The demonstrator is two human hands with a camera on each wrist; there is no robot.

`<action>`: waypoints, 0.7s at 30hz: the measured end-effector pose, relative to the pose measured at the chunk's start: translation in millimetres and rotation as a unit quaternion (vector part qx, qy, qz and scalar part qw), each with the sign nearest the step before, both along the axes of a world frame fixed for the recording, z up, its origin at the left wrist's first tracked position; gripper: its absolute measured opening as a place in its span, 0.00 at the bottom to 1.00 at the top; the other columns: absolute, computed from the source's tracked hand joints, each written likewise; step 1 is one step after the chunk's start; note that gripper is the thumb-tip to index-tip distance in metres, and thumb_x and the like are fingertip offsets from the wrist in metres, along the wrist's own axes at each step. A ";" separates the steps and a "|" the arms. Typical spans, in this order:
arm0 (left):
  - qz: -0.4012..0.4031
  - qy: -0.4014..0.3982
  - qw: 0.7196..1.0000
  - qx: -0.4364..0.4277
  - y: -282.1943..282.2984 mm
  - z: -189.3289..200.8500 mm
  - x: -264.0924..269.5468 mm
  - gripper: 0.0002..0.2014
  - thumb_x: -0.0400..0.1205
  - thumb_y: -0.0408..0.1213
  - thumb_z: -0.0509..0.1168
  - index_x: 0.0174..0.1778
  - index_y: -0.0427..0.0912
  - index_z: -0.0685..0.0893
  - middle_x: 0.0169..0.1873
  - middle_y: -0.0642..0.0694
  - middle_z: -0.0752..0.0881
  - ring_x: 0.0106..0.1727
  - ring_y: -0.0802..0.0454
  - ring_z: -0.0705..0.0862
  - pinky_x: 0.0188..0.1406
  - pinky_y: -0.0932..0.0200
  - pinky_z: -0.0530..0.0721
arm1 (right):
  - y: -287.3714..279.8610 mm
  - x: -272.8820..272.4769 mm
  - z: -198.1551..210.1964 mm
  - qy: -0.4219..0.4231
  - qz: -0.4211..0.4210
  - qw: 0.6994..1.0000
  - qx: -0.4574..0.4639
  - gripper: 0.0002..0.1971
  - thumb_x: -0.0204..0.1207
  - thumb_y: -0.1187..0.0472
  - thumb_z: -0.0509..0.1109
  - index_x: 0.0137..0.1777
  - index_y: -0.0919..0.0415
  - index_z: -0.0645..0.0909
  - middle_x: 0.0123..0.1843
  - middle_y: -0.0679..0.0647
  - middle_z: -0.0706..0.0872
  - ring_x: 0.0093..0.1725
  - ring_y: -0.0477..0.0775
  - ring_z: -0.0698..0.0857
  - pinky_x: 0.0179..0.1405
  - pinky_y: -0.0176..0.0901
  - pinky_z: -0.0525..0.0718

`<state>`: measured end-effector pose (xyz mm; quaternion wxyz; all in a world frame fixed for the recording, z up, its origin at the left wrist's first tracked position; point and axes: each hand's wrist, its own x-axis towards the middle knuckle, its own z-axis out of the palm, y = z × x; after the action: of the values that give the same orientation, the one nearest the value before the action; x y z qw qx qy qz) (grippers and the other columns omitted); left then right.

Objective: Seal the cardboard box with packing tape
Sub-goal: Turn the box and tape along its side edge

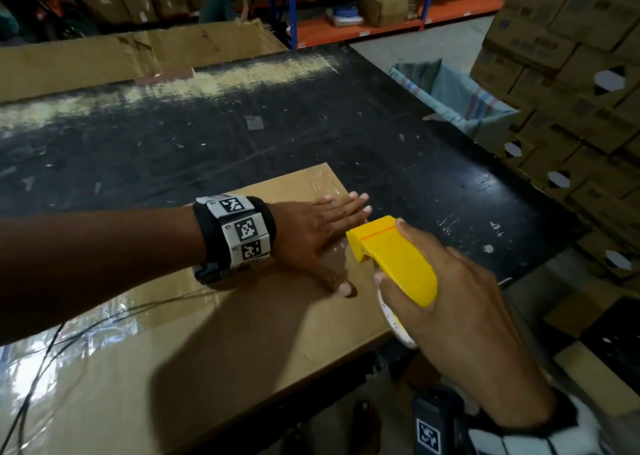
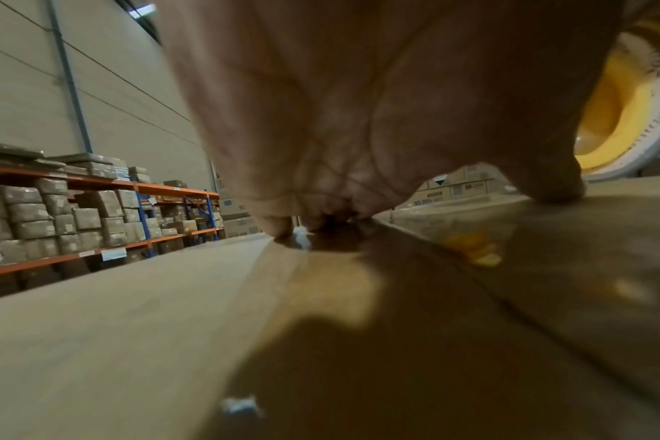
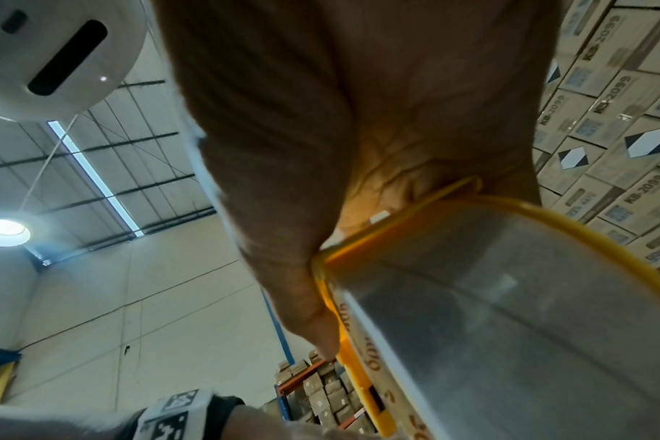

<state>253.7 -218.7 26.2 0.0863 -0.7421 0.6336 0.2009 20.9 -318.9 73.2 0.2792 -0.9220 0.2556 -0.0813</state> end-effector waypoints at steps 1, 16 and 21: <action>-0.003 -0.004 1.000 0.003 -0.5 0.1 -0.2 0.65 0.70 0.81 0.58 0.88 0.45 0.30 0.88 0.44 0.28 0.89 0.49 0.30 0.90 0.43 0.38 | -0.2 -5.1 0.9 0.002 0.005 1.000 -0.001 0.37 0.69 0.33 0.66 0.80 0.33 0.64 0.61 0.50 0.84 0.58 0.55 0.84 0.53 0.50 0.84; -0.012 -0.031 0.999 0.038 -1.6 4.5 -5.2 0.64 0.71 0.82 0.53 0.87 0.46 0.26 0.87 0.45 0.24 0.88 0.51 0.26 0.90 0.44 0.37 | 6.2 -129.6 -29.6 0.048 -0.077 0.995 0.037 0.38 0.63 0.22 0.60 0.76 0.18 0.57 0.73 0.49 0.84 0.71 0.55 0.83 0.66 0.54 0.82; -0.003 -0.037 0.998 0.042 0.9 9.3 -8.5 0.63 0.71 0.83 0.52 0.87 0.48 0.26 0.87 0.45 0.24 0.87 0.50 0.26 0.90 0.41 0.39 | -25.8 -128.6 -107.3 0.190 -0.021 0.981 0.018 0.38 0.69 0.23 0.57 0.78 0.36 0.74 0.60 0.50 0.91 0.60 0.51 0.87 0.56 0.47 0.83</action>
<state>245.2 -217.8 35.5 0.1419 -0.7427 0.6232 0.1994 -107.6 -344.7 -34.1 0.2407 -0.9099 0.3244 0.0945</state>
